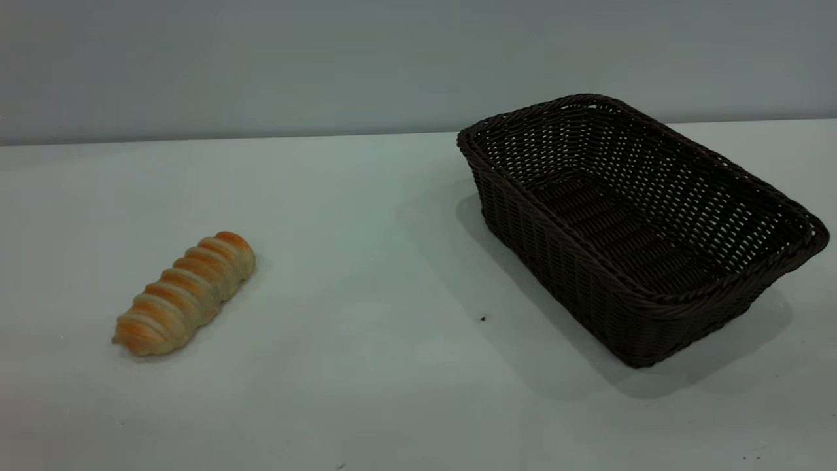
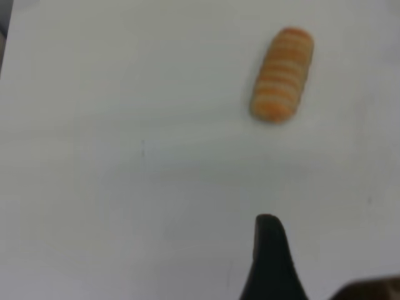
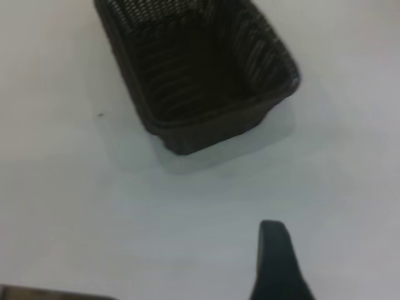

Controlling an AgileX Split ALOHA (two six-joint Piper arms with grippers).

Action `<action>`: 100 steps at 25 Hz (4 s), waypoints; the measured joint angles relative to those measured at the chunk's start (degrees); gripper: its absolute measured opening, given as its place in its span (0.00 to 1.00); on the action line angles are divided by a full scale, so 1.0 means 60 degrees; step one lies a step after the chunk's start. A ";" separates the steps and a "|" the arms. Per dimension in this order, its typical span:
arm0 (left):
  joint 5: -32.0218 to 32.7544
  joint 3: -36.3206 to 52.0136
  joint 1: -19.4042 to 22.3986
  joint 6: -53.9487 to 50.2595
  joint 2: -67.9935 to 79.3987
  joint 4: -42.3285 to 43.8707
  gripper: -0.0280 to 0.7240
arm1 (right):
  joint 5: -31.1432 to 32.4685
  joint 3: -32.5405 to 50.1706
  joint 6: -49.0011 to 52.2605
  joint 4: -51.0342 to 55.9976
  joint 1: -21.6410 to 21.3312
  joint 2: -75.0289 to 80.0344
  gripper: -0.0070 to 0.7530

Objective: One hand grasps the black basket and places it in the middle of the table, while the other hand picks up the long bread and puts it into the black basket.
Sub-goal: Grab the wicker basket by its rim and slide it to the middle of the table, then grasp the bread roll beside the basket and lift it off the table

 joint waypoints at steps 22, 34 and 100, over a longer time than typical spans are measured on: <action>-0.4881 -0.1623 0.0000 0.0813 0.7917 -0.0008 0.77 | -0.5647 -0.0447 -0.0858 0.6169 0.0000 1.2451 0.77; -0.5130 -0.1623 0.0000 0.0824 0.7917 -0.0035 0.77 | -0.6676 -0.1786 -0.1829 0.8787 0.0000 1.5580 0.77; -0.6819 -0.5819 -0.0666 0.1709 1.9086 -0.1658 0.76 | 0.1780 -0.8278 -0.2546 0.2650 0.1749 1.0542 0.55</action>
